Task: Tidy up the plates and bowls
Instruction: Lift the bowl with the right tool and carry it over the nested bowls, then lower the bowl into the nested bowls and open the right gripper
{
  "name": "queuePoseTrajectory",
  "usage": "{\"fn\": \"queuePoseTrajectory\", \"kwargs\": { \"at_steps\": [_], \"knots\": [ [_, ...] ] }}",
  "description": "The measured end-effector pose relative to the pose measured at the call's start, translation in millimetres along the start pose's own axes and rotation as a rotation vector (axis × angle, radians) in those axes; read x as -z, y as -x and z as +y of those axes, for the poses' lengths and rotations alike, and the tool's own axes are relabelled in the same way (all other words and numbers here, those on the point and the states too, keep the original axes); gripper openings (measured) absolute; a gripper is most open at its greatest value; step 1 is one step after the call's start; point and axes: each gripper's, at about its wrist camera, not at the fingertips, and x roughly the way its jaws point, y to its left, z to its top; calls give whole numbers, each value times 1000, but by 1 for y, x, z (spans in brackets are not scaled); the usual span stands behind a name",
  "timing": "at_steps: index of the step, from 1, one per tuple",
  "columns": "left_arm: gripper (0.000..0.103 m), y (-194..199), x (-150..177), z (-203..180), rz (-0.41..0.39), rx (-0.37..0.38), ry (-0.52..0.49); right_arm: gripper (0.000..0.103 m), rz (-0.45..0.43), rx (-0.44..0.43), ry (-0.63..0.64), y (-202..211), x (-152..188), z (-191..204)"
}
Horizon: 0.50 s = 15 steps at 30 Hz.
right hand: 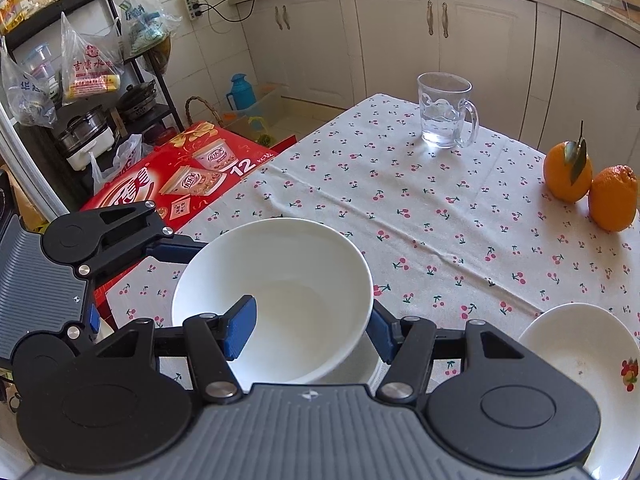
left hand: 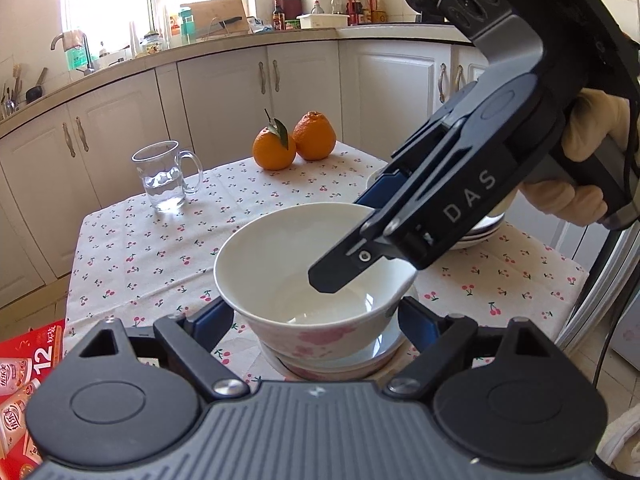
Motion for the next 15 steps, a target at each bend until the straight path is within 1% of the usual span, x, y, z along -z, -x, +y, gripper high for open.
{"fn": "queuePoseTrajectory", "kwargs": {
  "at_steps": [15],
  "knots": [
    [89,-9,2,3,28,49,44,65,25,25,1,-6,8,-5]
  ]
}}
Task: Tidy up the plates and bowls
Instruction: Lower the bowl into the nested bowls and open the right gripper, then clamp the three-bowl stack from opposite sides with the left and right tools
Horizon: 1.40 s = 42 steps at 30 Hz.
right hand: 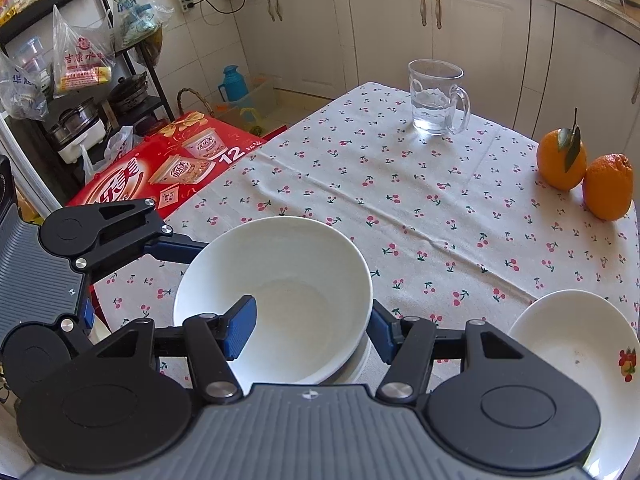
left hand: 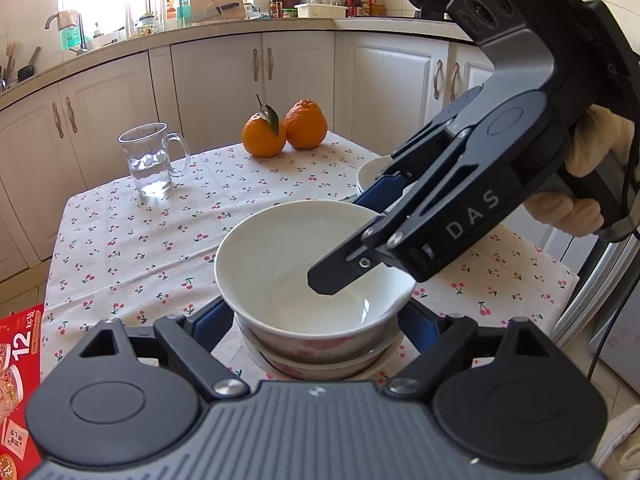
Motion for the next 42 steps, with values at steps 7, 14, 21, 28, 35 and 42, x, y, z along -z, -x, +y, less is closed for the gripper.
{"fn": "queuePoseTrajectory", "kwargs": {
  "at_steps": [7,14,21,28,35,42],
  "knots": [
    [89,-1,0,1,6,12,15,65,6,17,20,-3,-1,3],
    [97,2,3,-2,-6,17,-11,85,-9,29,28,-2,1,5],
    [100,13,5,2,-33,11,-32,103,-48,48,68,8,0,14],
    [100,26,11,12,-35,45,-51,103,-52,103,141,22,9,29],
    [101,28,17,23,30,20,-80,103,-27,192,273,35,31,51],
    [100,12,24,25,90,17,-121,103,14,193,292,29,57,55]
  ]
}}
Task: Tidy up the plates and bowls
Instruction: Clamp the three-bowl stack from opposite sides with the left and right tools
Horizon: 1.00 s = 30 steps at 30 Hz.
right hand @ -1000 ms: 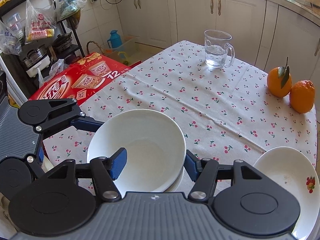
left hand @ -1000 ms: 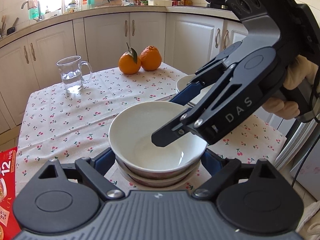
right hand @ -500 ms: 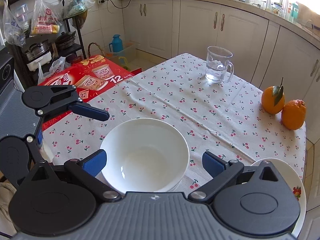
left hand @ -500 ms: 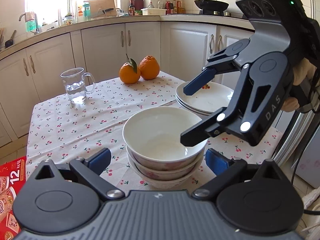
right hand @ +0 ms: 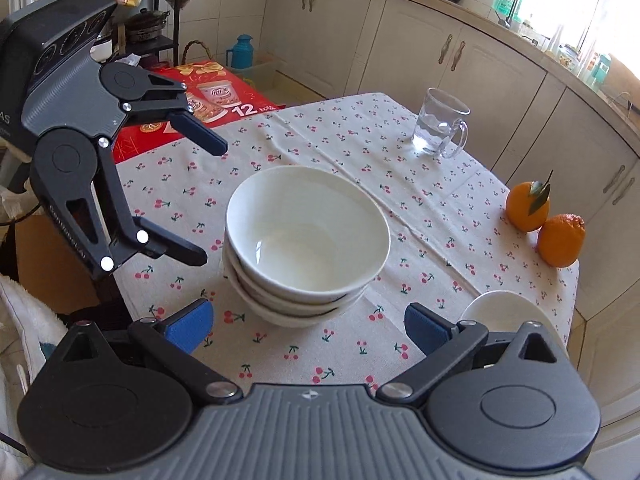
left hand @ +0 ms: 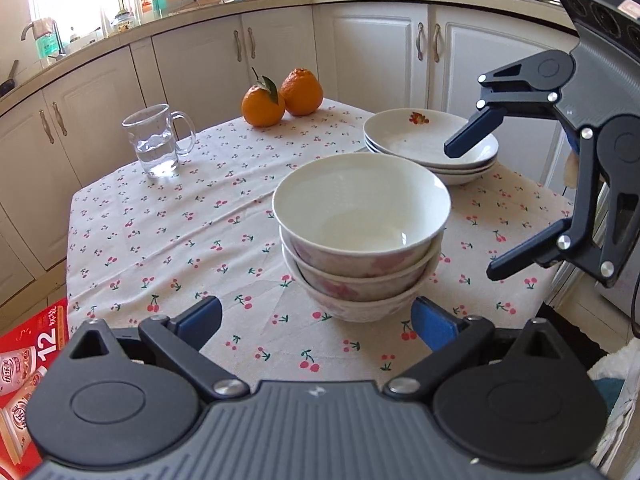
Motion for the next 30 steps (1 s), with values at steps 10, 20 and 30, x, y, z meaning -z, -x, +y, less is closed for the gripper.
{"fn": "queuePoseTrajectory", "kwargs": {
  "at_steps": [10,20,30],
  "knots": [
    [100,-32,3,3,73,92,-54,103,38,-54,-44,-38,17,-10],
    [97,-51,-8,11,84,194,-184,103,26,-148,-23,-63,11,-28],
    [93,-53,-12,16,79,289,-261,97,17,-203,62,-68,3,-33]
  ]
}}
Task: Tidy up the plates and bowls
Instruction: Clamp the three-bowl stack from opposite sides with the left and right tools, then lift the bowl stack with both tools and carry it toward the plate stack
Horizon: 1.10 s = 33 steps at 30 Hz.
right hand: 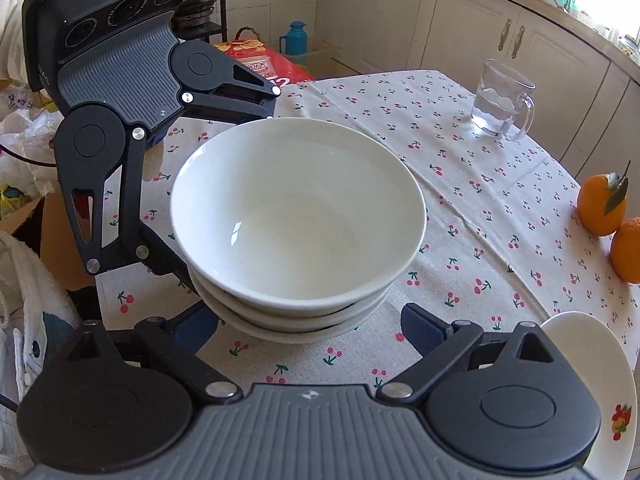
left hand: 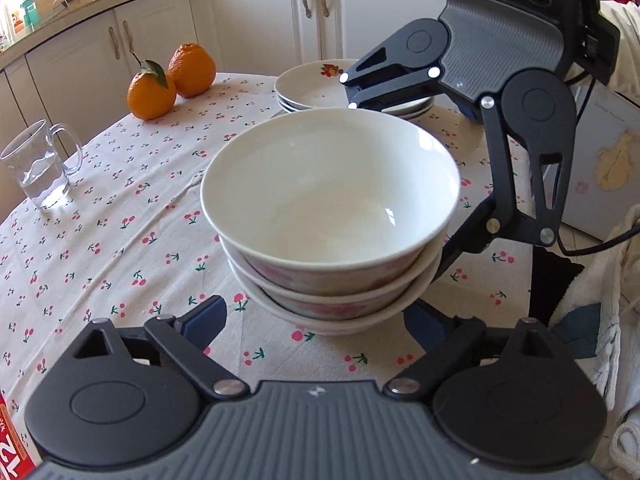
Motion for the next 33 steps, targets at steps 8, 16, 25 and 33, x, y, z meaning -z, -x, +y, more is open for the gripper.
{"fn": "queuePoseTrajectory", "kwargs": {
  "at_steps": [8,16,25,33],
  "knots": [
    [89,1,-2,1,-11,28,-4,88,13,-45,8,1,-2,-1],
    [85,0,-2,4,-20,61,-18,86,25,-61,14,-2,-6,-3],
    [83,-3,-3,9,-21,109,-29,85,39,-85,13,-4,-7,-7],
    [83,-5,-4,13,-22,139,-33,85,53,-103,26,-6,-9,-10]
  ]
}}
